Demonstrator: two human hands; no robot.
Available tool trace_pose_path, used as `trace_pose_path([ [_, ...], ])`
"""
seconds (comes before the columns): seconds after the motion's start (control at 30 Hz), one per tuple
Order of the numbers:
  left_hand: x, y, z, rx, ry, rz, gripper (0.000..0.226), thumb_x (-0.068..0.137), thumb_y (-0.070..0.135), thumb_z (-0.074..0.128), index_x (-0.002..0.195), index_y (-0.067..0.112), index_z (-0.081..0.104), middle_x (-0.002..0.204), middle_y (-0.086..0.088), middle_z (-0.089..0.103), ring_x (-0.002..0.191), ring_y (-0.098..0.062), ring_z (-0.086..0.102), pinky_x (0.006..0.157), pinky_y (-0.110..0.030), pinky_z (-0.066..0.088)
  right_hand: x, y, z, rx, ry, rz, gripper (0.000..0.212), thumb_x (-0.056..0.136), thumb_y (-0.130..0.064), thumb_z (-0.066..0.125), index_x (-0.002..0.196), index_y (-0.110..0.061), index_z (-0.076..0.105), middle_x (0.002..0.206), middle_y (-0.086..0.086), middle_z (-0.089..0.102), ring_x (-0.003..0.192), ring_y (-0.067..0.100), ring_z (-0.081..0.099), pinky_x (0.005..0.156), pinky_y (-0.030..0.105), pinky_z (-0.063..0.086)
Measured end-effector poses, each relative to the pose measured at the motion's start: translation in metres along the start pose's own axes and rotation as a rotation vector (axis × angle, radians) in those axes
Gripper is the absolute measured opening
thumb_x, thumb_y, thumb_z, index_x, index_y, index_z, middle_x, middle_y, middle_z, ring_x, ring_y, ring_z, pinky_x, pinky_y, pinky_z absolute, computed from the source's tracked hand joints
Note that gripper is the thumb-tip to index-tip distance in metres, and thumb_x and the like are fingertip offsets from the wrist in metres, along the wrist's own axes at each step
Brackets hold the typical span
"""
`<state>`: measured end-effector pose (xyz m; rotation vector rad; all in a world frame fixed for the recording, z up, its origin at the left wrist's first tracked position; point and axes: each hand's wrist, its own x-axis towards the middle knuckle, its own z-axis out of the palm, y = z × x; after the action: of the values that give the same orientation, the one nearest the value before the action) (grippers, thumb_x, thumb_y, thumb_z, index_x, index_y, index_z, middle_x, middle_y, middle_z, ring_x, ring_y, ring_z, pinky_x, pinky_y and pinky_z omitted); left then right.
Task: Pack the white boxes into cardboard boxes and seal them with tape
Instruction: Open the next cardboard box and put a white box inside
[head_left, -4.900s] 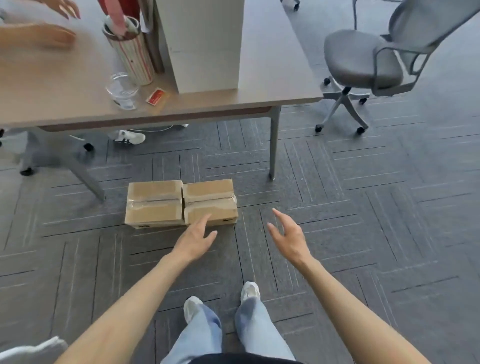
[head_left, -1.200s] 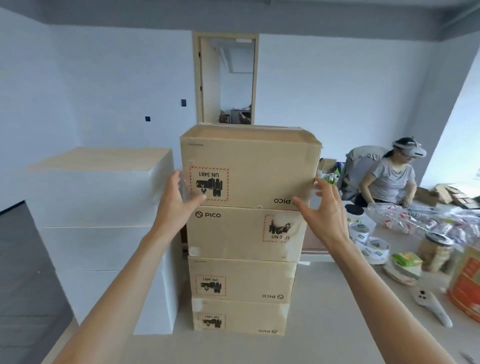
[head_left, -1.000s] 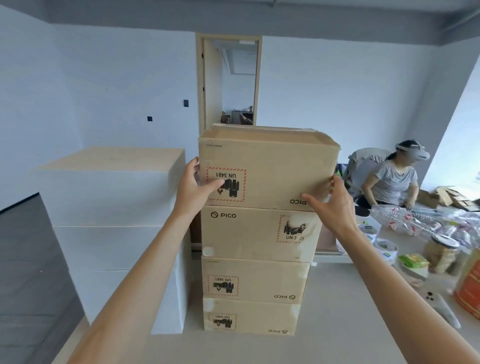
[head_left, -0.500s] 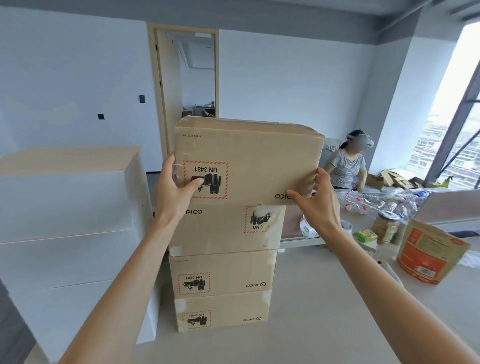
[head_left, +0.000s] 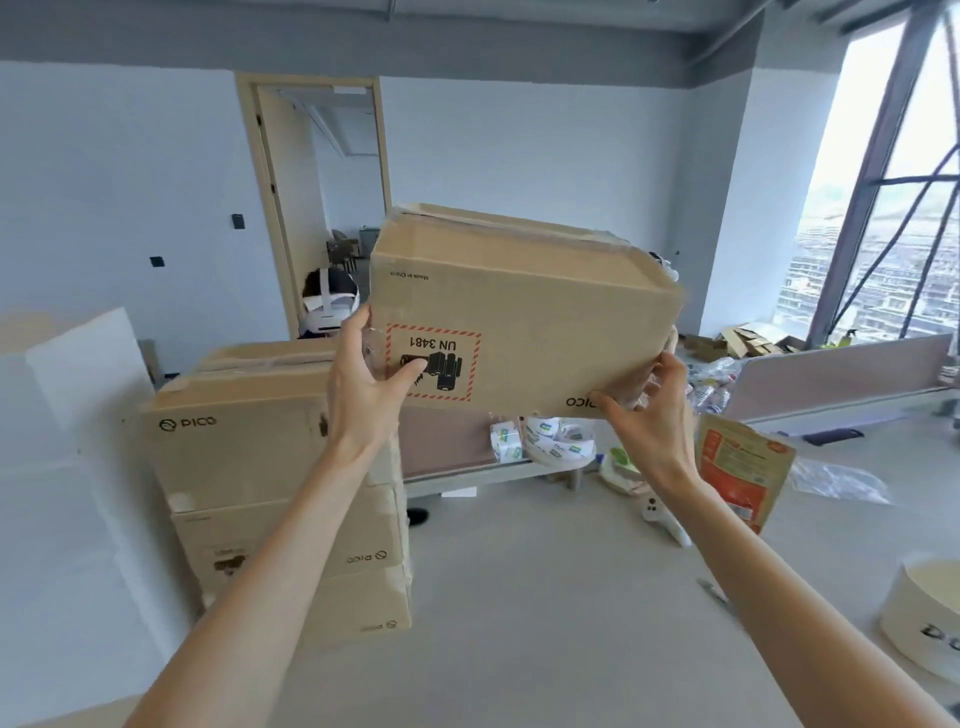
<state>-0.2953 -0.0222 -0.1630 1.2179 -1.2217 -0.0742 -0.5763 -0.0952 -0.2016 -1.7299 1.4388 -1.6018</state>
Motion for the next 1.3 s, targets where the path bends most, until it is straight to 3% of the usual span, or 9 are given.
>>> trace_pose_path([
  [0.23, -0.096, 0.015, 0.093, 0.078, -0.027, -0.138, 0.067, 0.073, 0.003, 0.079, 0.122, 0.021, 0.037, 0.132, 0.001, 0.052, 0.117, -0.009, 0.052, 0.092, -0.035, 0.053, -0.006, 0.103, -0.087, -0.021, -0.137, 0.12, 0.079, 0.067, -0.032, 0.089, 0.125, -0.019, 0.038, 0.118, -0.007, 0.054, 0.111, 0.02, 0.06, 0.092, 0.043, 0.051],
  [0.33, -0.135, -0.001, 0.108, 0.2, -0.041, -0.292, 0.062, 0.073, 0.003, 0.079, 0.114, 0.016, 0.033, 0.107, 0.01, 0.053, 0.096, -0.008, 0.057, 0.086, -0.046, 0.052, -0.022, 0.137, -0.099, -0.074, -0.216, 0.147, 0.075, 0.063, -0.033, 0.091, 0.116, -0.021, 0.039, 0.114, -0.005, 0.057, 0.108, 0.023, 0.061, 0.089, 0.043, 0.051],
  [0.47, -0.198, -0.025, 0.118, 0.326, -0.066, -0.431, 0.056, 0.077, 0.002, 0.075, 0.114, 0.01, 0.034, 0.094, 0.014, 0.049, 0.09, -0.019, 0.055, 0.075, -0.031, 0.043, -0.052, 0.18, -0.099, -0.129, -0.33, 0.231, 0.073, 0.061, -0.035, 0.091, 0.109, -0.022, 0.038, 0.111, 0.0, 0.058, 0.107, 0.029, 0.06, 0.087, 0.047, 0.052],
  [0.73, -0.301, -0.097, 0.116, 0.424, -0.207, -0.681, 0.053, 0.083, 0.011, 0.074, 0.117, 0.008, 0.033, 0.106, 0.001, 0.053, 0.093, -0.021, 0.056, 0.075, -0.032, 0.045, -0.122, 0.266, -0.079, -0.215, -0.528, 0.399, 0.064, 0.066, -0.031, 0.089, 0.103, -0.018, 0.038, 0.105, -0.001, 0.054, 0.098, 0.023, 0.057, 0.079, 0.041, 0.051],
  [0.87, -0.337, -0.128, 0.109, 0.449, -0.334, -0.765, 0.049, 0.086, 0.011, 0.071, 0.112, 0.015, 0.029, 0.11, -0.001, 0.053, 0.095, -0.019, 0.058, 0.076, -0.032, 0.049, -0.151, 0.298, -0.066, -0.192, -0.616, 0.498, 0.059, 0.072, -0.027, 0.086, 0.104, -0.015, 0.038, 0.11, 0.0, 0.05, 0.11, 0.028, 0.057, 0.088, 0.045, 0.051],
  [0.93, -0.352, -0.139, 0.101, 0.436, -0.358, -0.833, 0.049, 0.086, 0.008, 0.069, 0.108, 0.023, 0.028, 0.114, -0.004, 0.054, 0.102, -0.022, 0.061, 0.085, -0.038, 0.054, -0.161, 0.306, -0.069, -0.144, -0.673, 0.55, 0.057, 0.076, -0.041, 0.081, 0.105, -0.015, 0.039, 0.116, 0.004, 0.053, 0.112, 0.025, 0.056, 0.094, 0.046, 0.052],
  [1.1, -0.35, -0.131, 0.092, 0.307, -0.426, -1.03, 0.048, 0.088, -0.003, 0.062, 0.121, 0.016, 0.033, 0.116, -0.003, 0.051, 0.109, -0.016, 0.05, 0.085, -0.025, 0.039, -0.163, 0.301, -0.089, -0.153, -0.842, 0.53, 0.07, 0.075, -0.081, 0.051, 0.103, -0.017, 0.041, 0.114, -0.005, 0.061, 0.11, 0.016, 0.058, 0.093, 0.042, 0.048],
  [1.2, -0.34, -0.122, 0.081, 0.263, -0.472, -1.023, 0.056, 0.086, -0.003, 0.06, 0.132, 0.016, 0.034, 0.119, 0.004, 0.05, 0.113, -0.011, 0.045, 0.085, -0.019, 0.035, -0.156, 0.291, -0.093, -0.131, -0.816, 0.468, 0.064, 0.078, -0.077, 0.044, 0.107, -0.021, 0.045, 0.113, -0.008, 0.061, 0.108, 0.017, 0.059, 0.091, 0.039, 0.046],
  [1.3, -0.319, -0.115, 0.072, 0.18, -0.423, -1.016, 0.069, 0.084, -0.003, 0.057, 0.145, 0.019, 0.031, 0.131, 0.007, 0.046, 0.123, -0.012, 0.042, 0.101, -0.03, 0.035, -0.144, 0.28, -0.09, -0.132, -0.774, 0.432, 0.045, 0.091, -0.064, 0.051, 0.115, -0.026, 0.049, 0.111, -0.007, 0.061, 0.107, 0.015, 0.059, 0.093, 0.037, 0.046],
])
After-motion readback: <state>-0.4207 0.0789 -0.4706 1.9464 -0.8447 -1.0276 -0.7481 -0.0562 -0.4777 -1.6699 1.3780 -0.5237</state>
